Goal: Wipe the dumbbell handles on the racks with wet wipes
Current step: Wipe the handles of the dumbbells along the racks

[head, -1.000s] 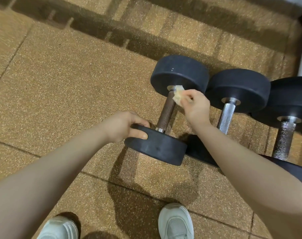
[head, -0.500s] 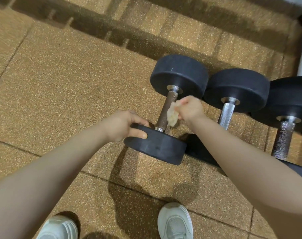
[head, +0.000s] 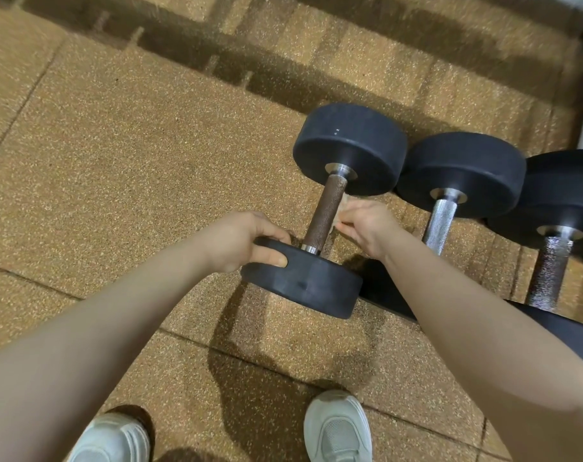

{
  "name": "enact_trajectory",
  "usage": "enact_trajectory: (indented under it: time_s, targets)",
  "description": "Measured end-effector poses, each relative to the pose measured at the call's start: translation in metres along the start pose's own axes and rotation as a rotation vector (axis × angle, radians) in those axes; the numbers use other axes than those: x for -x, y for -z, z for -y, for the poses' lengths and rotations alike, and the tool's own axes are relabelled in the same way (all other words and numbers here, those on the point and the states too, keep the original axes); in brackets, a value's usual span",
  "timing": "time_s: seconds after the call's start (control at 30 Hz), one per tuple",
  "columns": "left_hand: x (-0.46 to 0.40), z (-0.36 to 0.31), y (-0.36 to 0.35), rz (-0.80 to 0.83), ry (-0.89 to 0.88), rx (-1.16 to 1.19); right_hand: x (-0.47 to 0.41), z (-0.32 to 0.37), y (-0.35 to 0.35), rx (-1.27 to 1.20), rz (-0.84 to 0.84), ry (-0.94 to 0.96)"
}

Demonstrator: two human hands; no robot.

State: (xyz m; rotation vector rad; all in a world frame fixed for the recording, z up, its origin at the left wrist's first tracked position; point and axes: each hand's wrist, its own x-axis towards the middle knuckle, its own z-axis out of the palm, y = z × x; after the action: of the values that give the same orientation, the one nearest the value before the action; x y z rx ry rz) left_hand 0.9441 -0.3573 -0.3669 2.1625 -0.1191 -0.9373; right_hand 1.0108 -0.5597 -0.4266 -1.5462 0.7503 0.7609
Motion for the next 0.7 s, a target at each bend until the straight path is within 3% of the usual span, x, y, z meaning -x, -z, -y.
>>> enact_trajectory:
  time_s: [0.17, 0.23, 0.37, 0.47, 0.57, 0.63, 0.7]
  targets:
    - [0.001, 0.0, 0.0, 0.004, -0.006, 0.014, 0.02, -0.017, -0.009, 0.739, 0.234, -0.042]
    - [0.001, 0.0, 0.0, -0.004, -0.011, 0.005, 0.015, -0.013, -0.007, 0.672, 0.181, -0.055]
    - [0.002, 0.002, -0.001, -0.018, -0.016, -0.006, 0.001, 0.012, 0.002, -0.041, -0.195, -0.056]
    - [0.002, 0.002, -0.001, -0.018, -0.015, 0.016, -0.005, 0.02, -0.005, -0.314, -0.234, -0.062]
    - [0.002, 0.002, -0.002, -0.021, -0.024, 0.032, 0.01, 0.002, -0.014, -0.021, -0.222, -0.101]
    - [0.003, 0.003, -0.002, -0.024, -0.021, 0.052, 0.026, -0.015, -0.013, 0.224, -0.068, -0.148]
    - [0.002, 0.004, -0.002, -0.032, -0.024, 0.056, 0.036, -0.02, -0.009, 0.301, 0.048, -0.126]
